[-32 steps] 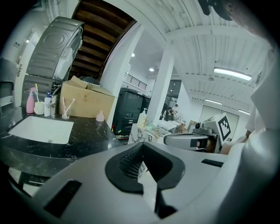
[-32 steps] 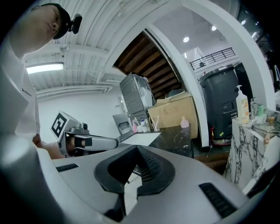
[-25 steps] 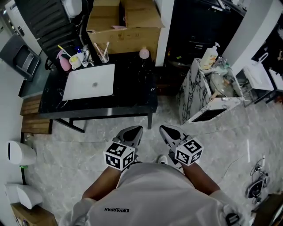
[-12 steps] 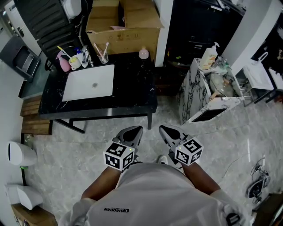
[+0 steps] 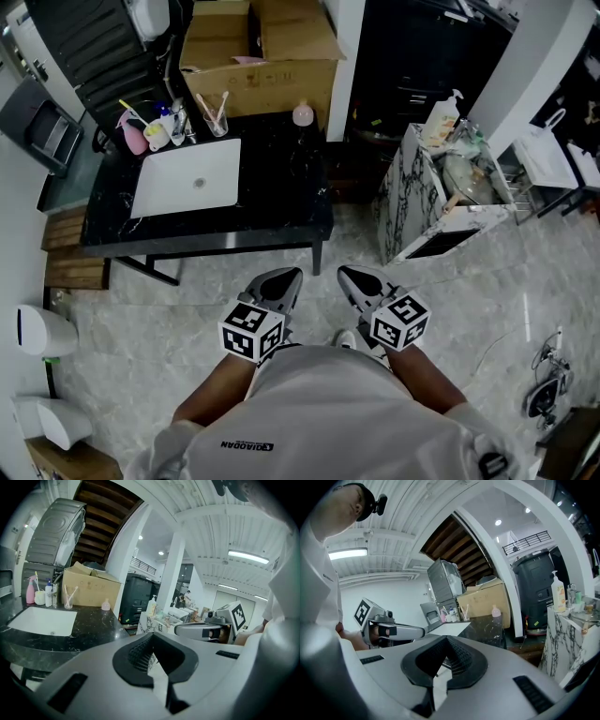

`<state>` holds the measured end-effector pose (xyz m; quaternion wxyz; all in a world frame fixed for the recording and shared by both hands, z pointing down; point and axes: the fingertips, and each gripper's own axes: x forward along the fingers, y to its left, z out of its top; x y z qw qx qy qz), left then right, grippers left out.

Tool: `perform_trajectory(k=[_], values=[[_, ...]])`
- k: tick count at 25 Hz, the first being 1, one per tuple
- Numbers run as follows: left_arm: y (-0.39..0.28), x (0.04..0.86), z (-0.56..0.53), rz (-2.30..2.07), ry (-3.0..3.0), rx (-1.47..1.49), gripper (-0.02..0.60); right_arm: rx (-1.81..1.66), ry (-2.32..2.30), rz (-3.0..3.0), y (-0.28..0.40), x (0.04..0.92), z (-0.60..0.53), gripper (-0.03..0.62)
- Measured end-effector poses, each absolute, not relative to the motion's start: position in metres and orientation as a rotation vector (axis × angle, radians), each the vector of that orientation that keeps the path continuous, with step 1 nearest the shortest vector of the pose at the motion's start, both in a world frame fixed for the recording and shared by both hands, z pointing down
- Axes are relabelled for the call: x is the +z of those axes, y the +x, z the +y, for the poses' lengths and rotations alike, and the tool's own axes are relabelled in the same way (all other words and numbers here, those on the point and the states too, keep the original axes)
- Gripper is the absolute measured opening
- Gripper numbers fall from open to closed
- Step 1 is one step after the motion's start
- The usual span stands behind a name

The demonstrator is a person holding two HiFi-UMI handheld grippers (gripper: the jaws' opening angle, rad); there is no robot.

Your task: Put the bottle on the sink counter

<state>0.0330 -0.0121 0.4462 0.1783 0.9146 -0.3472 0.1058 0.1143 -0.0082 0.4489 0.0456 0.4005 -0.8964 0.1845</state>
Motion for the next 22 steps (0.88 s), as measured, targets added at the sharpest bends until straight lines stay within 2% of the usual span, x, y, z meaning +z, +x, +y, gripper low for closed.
perform_trajectory(k=[22], values=[[0.0311,0.4452,-0.0207,-0.979,2.584,0.283,0.012,0.569,1.222,-2.733,0.1105,0.4495,-0.0145,0.04]])
